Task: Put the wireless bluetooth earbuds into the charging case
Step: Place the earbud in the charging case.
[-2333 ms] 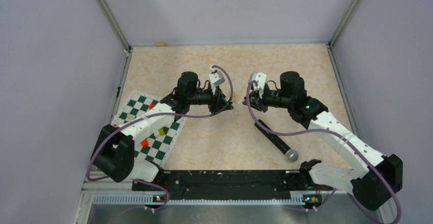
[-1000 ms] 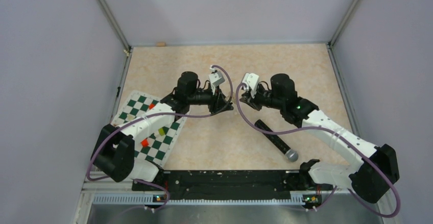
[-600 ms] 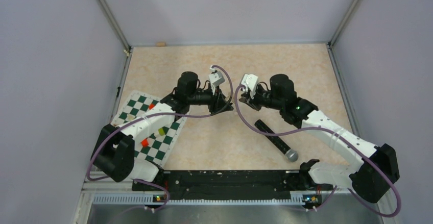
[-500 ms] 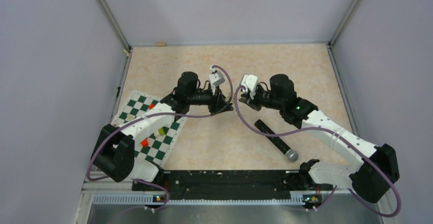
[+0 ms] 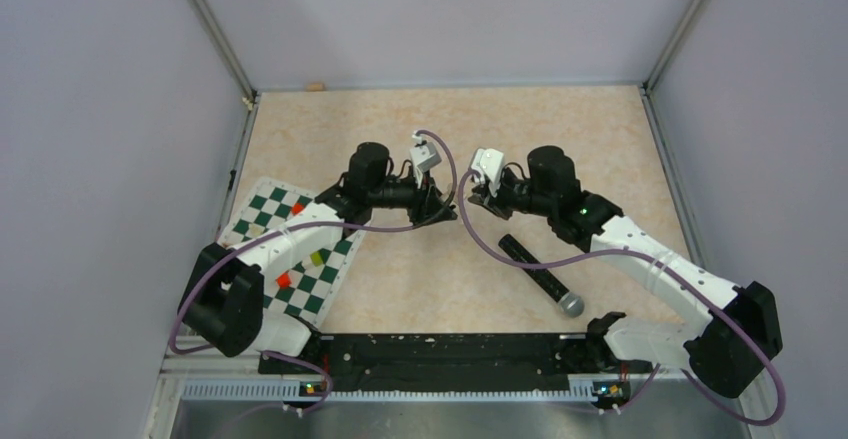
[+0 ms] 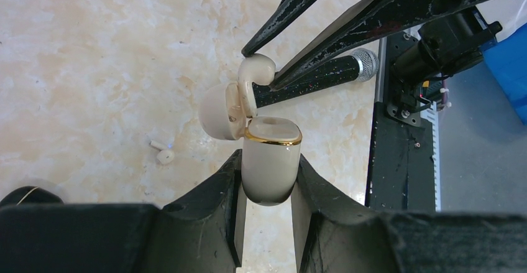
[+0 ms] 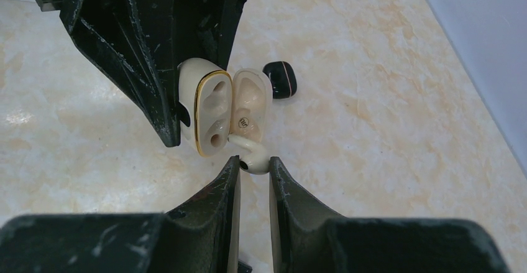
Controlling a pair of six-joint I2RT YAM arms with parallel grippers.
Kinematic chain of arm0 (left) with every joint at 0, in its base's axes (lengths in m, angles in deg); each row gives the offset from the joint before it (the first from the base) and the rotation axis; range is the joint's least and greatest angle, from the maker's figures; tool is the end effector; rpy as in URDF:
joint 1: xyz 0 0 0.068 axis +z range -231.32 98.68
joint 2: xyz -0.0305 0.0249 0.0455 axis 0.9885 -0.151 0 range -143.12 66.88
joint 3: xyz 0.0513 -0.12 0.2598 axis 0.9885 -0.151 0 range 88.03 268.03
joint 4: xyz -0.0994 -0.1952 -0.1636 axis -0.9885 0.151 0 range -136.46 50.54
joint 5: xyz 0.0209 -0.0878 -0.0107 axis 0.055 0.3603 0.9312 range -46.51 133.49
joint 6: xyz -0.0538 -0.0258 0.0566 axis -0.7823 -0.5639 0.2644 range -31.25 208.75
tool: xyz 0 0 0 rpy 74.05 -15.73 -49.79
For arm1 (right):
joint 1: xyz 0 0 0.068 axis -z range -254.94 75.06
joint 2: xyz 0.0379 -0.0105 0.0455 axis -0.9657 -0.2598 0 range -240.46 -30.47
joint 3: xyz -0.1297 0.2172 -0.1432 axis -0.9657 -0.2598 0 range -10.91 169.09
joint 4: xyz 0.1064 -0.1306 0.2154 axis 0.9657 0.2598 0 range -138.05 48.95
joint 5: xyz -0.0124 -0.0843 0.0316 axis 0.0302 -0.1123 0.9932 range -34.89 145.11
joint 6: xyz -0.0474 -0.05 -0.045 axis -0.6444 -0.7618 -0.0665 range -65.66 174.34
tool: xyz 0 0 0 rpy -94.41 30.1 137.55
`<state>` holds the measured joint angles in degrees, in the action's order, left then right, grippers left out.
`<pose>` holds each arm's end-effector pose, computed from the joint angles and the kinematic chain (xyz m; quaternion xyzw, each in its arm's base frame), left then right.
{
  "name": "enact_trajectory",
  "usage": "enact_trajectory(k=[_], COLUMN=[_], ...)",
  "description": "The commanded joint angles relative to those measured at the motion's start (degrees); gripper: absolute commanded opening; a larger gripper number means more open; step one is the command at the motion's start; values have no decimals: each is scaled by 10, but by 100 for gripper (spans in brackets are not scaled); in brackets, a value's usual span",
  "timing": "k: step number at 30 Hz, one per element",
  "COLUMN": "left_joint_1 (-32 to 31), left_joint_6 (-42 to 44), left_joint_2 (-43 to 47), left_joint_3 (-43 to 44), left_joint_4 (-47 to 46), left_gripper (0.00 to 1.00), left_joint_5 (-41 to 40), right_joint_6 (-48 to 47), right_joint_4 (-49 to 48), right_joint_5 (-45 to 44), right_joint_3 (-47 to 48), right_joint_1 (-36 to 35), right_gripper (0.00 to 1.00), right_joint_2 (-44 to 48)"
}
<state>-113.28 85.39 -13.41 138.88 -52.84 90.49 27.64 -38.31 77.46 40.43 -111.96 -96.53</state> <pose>0.2601 -0.2241 0.2694 0.4020 0.6870 -0.4704 0.3810 0.2212 0.2009 0.3060 -0.5245 0.6453 0.2101 0.5141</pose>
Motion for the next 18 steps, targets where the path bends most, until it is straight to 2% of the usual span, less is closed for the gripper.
enact_trajectory(k=[1,11,18], left_joint_1=[7,11,26], left_joint_6=[-24,-32,-70], left_joint_2=[15,19,39], left_joint_3=[-5,-30,-61], left_joint_4=[-70,-120,-207], left_gripper=[0,0,0], left_joint_5=[-26,-18,30], right_joint_6=[27,76,49], right_joint_4=[-1,12,57], right_joint_5=[30,15,-32], right_joint_3=[11,58,122], right_joint_1=[-17,-17,-17], right_gripper=[2,1,0], right_joint_2=[2,-17,-34])
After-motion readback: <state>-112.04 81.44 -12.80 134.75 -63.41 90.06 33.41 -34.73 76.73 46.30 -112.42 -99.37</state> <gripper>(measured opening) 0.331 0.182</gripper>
